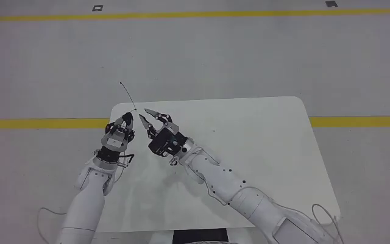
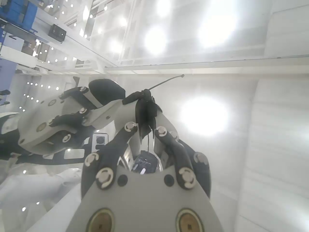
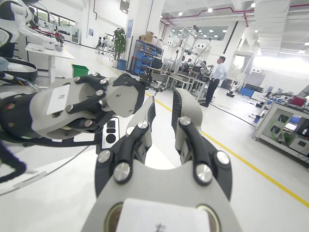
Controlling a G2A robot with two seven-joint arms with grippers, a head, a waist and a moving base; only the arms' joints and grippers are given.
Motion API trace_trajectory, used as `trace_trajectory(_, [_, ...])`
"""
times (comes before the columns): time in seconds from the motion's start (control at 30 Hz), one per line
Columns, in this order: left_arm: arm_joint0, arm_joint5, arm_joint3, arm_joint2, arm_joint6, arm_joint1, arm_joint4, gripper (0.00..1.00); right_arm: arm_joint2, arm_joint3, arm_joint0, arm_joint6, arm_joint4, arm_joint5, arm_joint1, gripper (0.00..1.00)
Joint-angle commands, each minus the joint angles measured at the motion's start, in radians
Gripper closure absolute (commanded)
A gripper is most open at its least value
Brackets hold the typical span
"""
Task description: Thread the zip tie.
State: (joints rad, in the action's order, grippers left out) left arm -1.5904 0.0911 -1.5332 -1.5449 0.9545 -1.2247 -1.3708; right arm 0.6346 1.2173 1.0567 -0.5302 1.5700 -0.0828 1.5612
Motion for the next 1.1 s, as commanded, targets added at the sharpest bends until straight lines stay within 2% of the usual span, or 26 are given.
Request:
trace_trajectory(0.0, [0.000,0.000,0.000,0.000,0.000,0.000,0.000,1.00,-0.002,-0.005,-0.003,-0.003,0.000,0.002,0.004,0.83])
trace_trajectory(0.2, [0.000,0.000,0.000,0.000,0.000,0.000,0.000,1.00,-0.007,-0.026,-0.015,-0.013,0.000,0.008,0.017,0.83])
trace_trajectory(0.37, [0.000,0.000,0.000,0.000,0.000,0.000,0.000,1.00,-0.006,-0.044,-0.022,-0.021,0.000,0.010,0.028,0.87])
trace_trajectory(0.7, [0.000,0.000,0.000,0.000,0.000,0.000,0.000,1.00,-0.006,-0.080,-0.037,-0.029,0.000,0.014,0.048,0.86])
trace_trajectory(0.87, [0.000,0.000,0.000,0.000,0.000,0.000,0.000,1.00,-0.005,-0.092,-0.042,-0.033,0.000,0.014,0.055,0.91])
trace_trajectory(0.97, [0.000,0.000,0.000,0.000,0.000,0.000,0.000,1.00,-0.005,-0.098,-0.045,-0.035,0.000,0.011,0.058,1.00])
trace_trajectory(1.07, [0.000,0.000,0.000,0.000,0.000,0.000,0.000,1.00,-0.006,-0.103,-0.048,-0.035,0.000,0.008,0.060,1.00])
